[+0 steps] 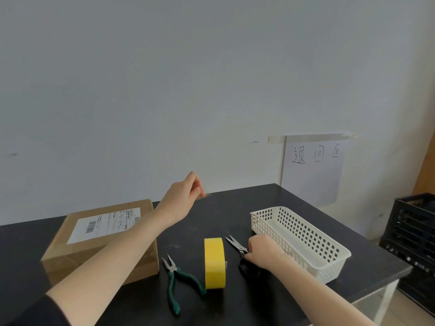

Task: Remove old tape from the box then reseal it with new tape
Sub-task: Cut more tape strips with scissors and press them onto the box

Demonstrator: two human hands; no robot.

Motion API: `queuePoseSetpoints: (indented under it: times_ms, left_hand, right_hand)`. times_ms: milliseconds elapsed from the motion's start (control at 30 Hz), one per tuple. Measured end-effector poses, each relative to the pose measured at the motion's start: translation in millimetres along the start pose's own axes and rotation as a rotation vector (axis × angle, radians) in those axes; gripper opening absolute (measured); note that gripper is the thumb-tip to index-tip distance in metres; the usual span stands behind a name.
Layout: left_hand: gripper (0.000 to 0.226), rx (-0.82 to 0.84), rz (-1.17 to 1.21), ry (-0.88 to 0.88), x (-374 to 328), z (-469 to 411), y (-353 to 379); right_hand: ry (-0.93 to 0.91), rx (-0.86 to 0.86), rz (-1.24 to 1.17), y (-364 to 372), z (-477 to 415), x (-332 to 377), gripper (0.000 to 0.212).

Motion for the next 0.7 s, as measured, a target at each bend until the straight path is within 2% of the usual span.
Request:
queuePoseSetpoints:
  times_ms: [100, 167, 267, 367, 567, 700]
  left_hand:
    - [0.005, 0.001, -0.004, 0.008, 2, 1, -1]
    - [0.005, 0.0, -0.019, 0.021, 2, 2, -1]
    - [0.006, -0.014, -0.047, 0.055, 2, 4, -2]
    - [0.007, -0.023, -0.061, 0.084, 2, 8, -4]
    - [0.007, -0.049, -0.106, 0.119, 1, 23, -13]
    - [0.008, -0.075, -0.117, 0.143, 12, 34, -20]
  right_hand:
    - [0.006, -0.213, -0.151, -20, -4, 6, 0.026]
    - [0.004, -0.261, -0.422, -38, -7, 16, 0.027]
    - [0.022, -0.205, -0.899, -65, -11, 36, 0.03]
    - [-0.003, -0.069, -1.222, -88, -10, 57, 0.037]
    - [-0.124, 0.149, -1.42, -103, -6, 85, 0.034]
    - [-0.163, 0.152, -1.448, -101, -11, 96, 0.03]
Point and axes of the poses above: each hand's wrist, its own z-axis away from the middle knuckle, its own y-axis out of the palm, x = y × z, the point moved 1 cm from there along -z, towards the middle knuckle, and after that the axes turned 3 degrees about -y, right-handed, at the moved point
